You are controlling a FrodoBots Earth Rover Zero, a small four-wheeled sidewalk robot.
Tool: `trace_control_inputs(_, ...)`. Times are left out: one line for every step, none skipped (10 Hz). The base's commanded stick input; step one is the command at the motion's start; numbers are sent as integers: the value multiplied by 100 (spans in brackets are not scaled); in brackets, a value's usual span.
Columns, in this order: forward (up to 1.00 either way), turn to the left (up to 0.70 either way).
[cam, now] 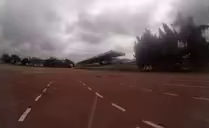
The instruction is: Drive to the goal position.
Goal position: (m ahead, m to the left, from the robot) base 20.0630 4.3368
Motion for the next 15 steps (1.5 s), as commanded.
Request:
trace_control_inputs(70,-35)
trace_control_inputs(70,-35)
trace_control_inputs(70,-35)
trace_control_inputs(70,-35)
trace_control_inputs(70,-35)
trace_control_inputs(70,-18)
trace_control_inputs(70,0)
trace_control_inputs(70,0)
trace_control_inputs(70,0)
trace_control_inputs(70,0)
trace_control_inputs(70,0)
trace_control_inputs(70,0)
trace_control_inputs(70,0)
trace_control_inputs(70,0)
trace_control_inputs(70,0)
